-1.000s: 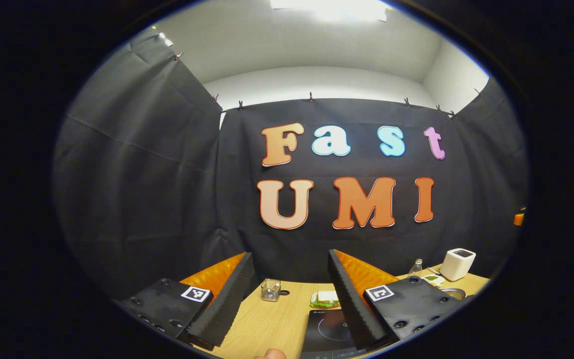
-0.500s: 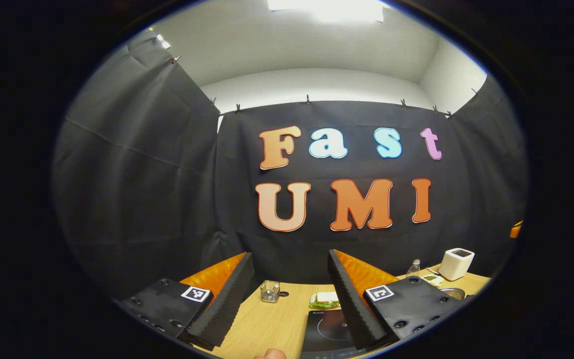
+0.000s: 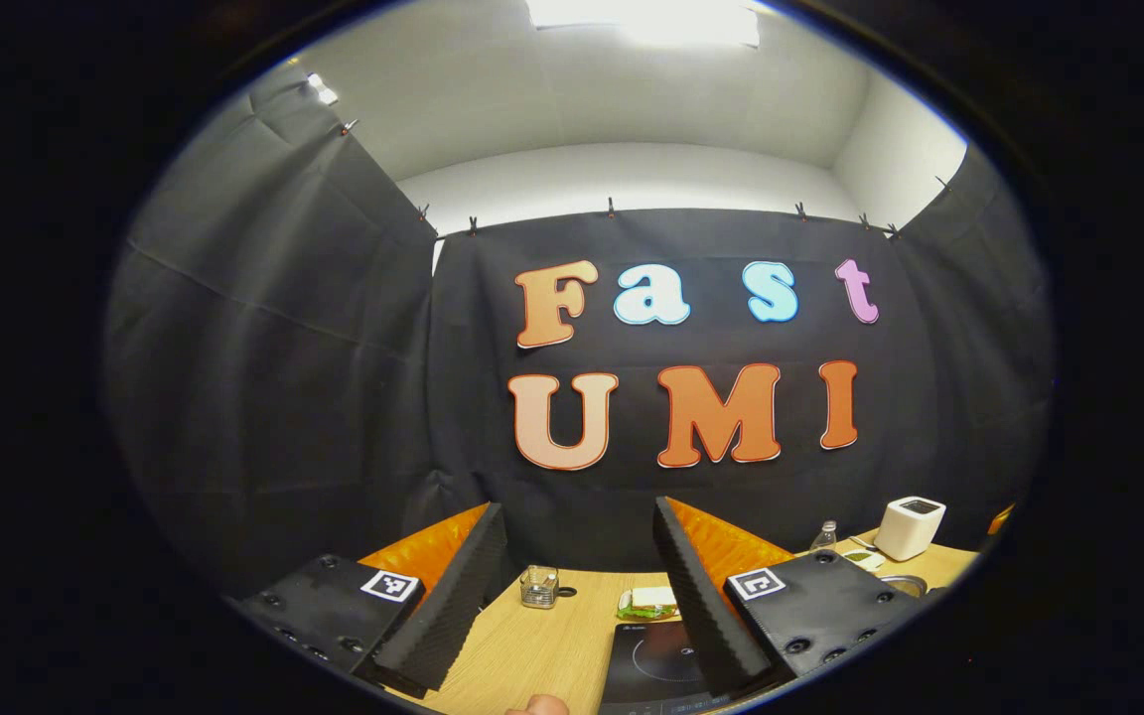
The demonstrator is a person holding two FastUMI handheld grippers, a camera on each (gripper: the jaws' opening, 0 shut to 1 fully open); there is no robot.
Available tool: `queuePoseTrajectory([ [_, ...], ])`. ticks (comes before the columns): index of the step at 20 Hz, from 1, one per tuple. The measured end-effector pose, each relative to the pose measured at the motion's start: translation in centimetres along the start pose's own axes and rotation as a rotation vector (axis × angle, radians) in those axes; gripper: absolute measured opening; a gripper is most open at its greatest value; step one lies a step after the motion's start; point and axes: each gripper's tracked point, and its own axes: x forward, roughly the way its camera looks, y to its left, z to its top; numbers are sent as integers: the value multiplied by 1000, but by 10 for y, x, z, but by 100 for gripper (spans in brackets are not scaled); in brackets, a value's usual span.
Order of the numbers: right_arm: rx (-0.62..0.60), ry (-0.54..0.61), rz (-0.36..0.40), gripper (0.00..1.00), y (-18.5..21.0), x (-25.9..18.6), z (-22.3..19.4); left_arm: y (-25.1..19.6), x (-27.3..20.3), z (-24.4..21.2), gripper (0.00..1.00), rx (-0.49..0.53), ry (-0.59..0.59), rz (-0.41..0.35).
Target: First push the handle of the pot to place it horizontally, then grasp the pot with both hands and set it on the induction cooktop.
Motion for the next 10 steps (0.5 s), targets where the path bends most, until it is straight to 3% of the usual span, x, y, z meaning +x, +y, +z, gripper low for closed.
queuePoseTrajectory([
  [10, -9, 248, 59, 0, 28, 31, -107, 0, 7, -8, 98, -15, 23, -4],
])
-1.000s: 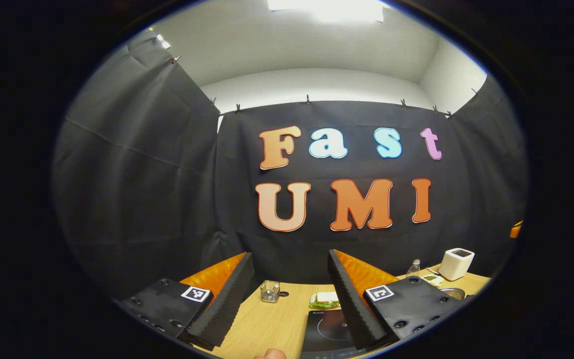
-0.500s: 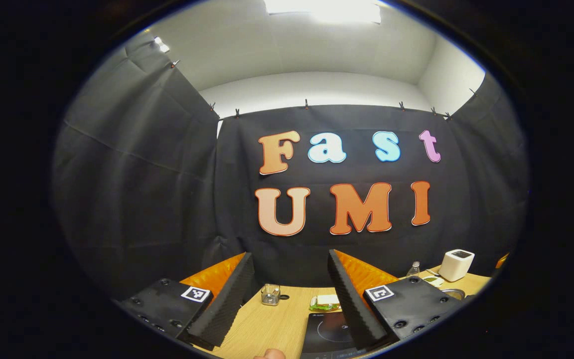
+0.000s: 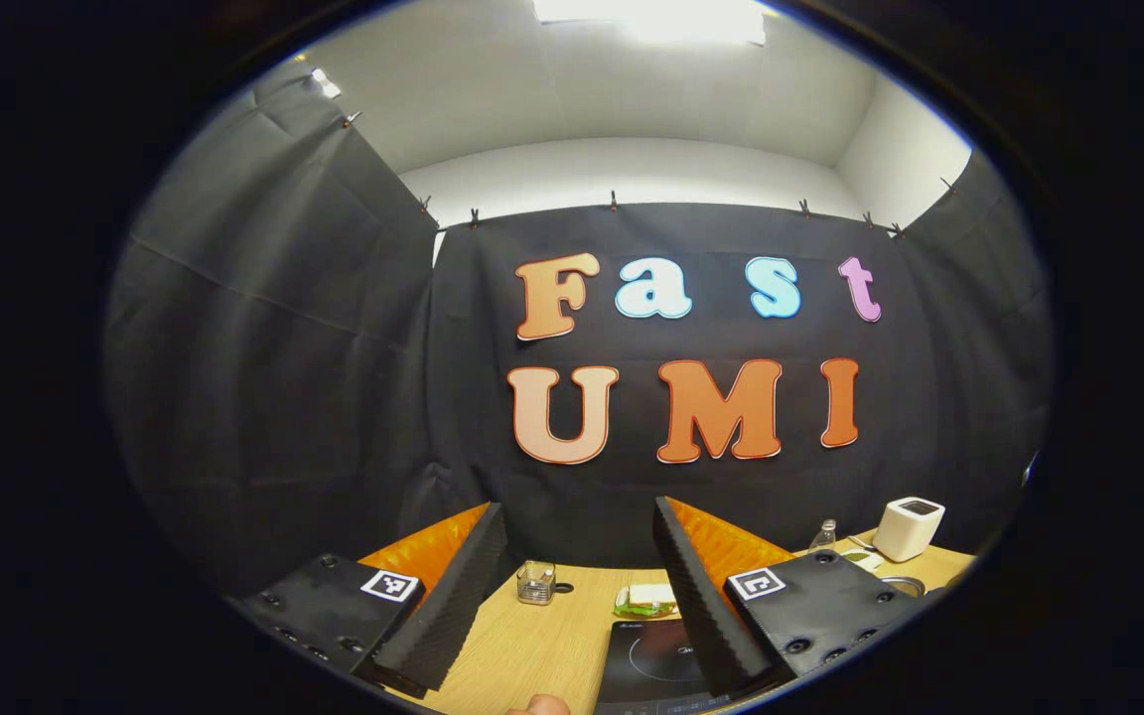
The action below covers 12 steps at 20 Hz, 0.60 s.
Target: First push the handle of the pot to place it horizontally, then grasp the pot with both hands and set it on the induction cooktop.
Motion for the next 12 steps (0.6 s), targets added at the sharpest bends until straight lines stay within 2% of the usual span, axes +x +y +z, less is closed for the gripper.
queuePoseTrajectory([
  [7, 3, 126, 32, 0, 14, 33, -40, 3, 4, -7, 98, 4, 14, 12],
  [12, 58, 199, 32, 0, 11, 49, -61, 8, 4, -7, 98, 15, 15, 32],
])
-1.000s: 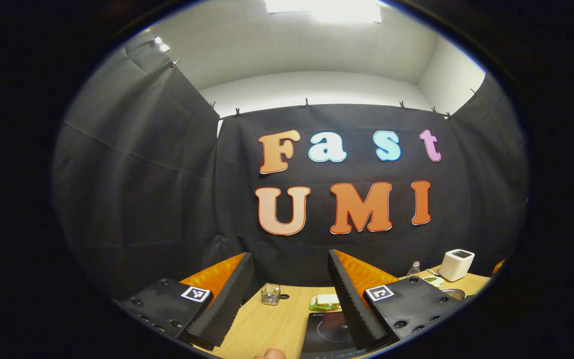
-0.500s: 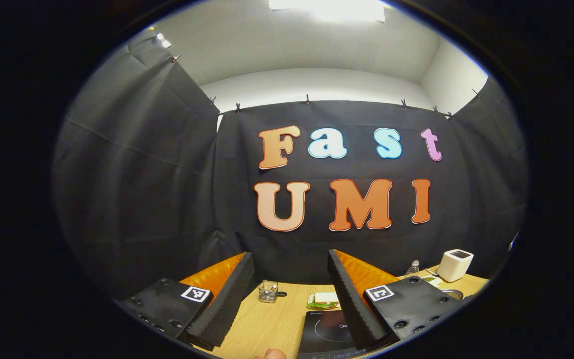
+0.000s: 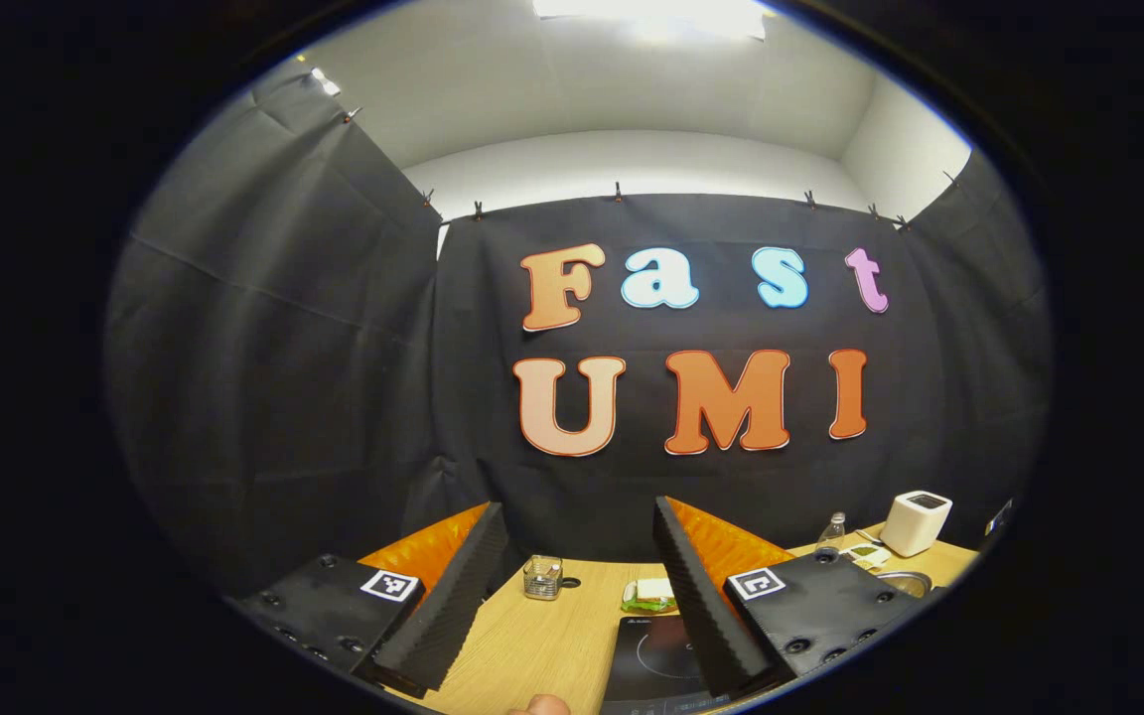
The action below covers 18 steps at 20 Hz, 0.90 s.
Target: First push the handle of the pot to place it horizontally, then grasp the pot with both hands and set it on the induction cooktop.
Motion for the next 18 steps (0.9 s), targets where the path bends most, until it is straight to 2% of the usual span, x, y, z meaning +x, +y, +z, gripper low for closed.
queuePoseTrajectory([
  [5, 89, 38, 7, 0, -7, 11, -3, 11, 0, 4, 98, 14, -25, 30],
  [8, 154, 35, -16, 0, -24, 16, 3, 11, 0, 1, 98, 18, -17, 30],
  [11, 260, 60, 20, 0, -26, 17, 5, 13, 4, -1, 98, 15, -9, 35],
  [18, 327, 50, -16, 0, -49, 32, 22, 5, 15, -6, 98, 8, 6, 27],
])
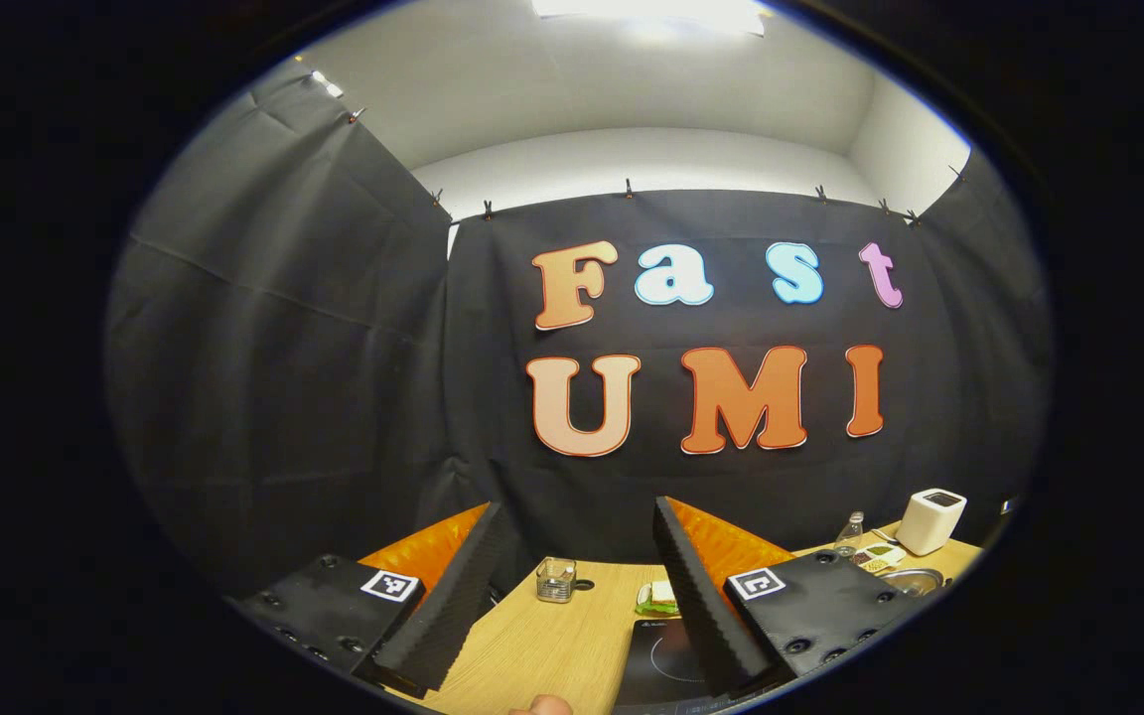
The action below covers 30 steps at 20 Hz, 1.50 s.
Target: First push the handle of the pot to place it horizontally, then grasp the pot with both hands and set it on the induction cooktop.
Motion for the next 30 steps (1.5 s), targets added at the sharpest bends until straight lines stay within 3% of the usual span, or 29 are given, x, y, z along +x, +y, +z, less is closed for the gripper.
queuePoseTrajectory([
  [14, 12, -15, -69, 0, -20, 31, 49, 1, 23, -4, 98, 25, 20, 31],
  [30, -13, -47, -117, 0, -24, 59, 89, -20, 42, -18, 99, 17, 56, -7],
])
